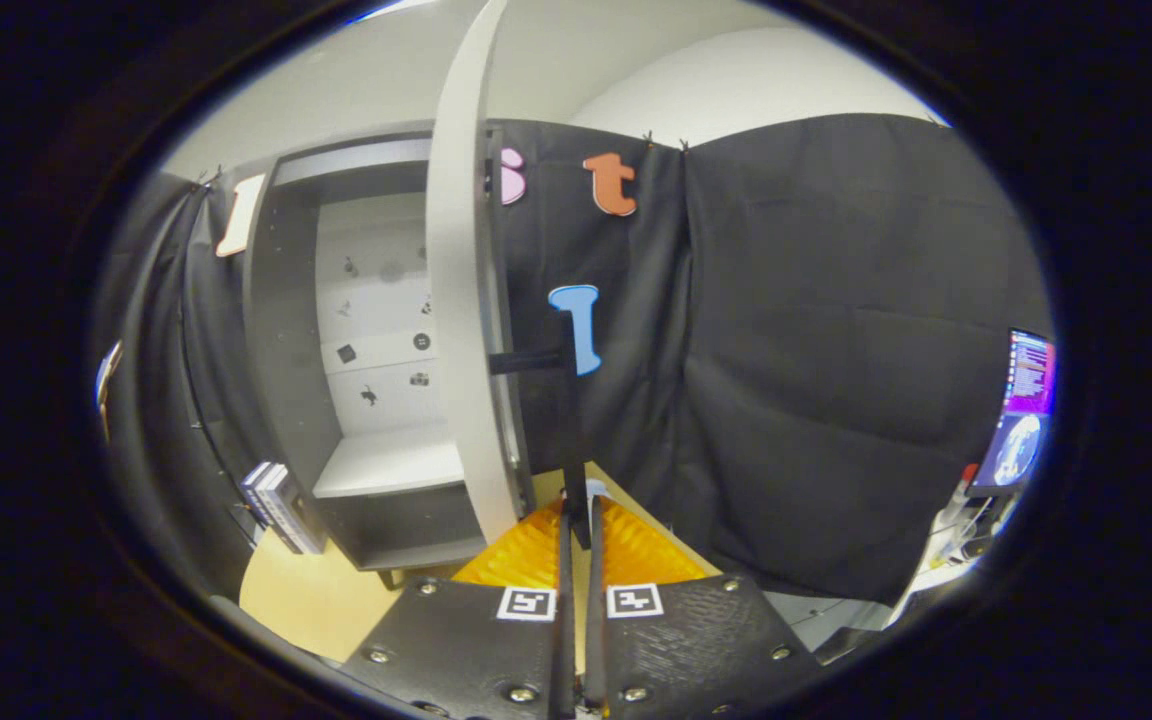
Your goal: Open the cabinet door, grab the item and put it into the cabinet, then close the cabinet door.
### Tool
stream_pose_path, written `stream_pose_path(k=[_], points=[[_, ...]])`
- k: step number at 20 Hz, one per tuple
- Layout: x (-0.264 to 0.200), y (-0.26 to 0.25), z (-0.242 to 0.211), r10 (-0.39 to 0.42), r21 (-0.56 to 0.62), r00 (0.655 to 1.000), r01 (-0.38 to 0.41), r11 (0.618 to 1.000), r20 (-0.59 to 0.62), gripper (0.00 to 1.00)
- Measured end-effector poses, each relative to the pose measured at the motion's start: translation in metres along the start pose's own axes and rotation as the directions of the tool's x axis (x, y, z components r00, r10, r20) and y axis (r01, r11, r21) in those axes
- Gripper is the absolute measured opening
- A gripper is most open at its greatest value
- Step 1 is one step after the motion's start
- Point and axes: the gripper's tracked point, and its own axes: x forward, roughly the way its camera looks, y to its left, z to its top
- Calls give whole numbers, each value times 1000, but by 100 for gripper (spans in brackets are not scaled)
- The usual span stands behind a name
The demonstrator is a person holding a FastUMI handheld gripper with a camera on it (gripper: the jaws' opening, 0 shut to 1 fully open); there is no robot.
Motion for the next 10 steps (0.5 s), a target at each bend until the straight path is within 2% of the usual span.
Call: stream_pose_path(k=[5, 7, 10], points=[[-12, -22, 11, -117, 10, 991, 116, 993, 72, 4], [-19, -18, 17, -124, 16, 987, 123, 992, 105, 4], [-28, -3, 22, -90, 2, 987, 90, 996, 136, 4]])
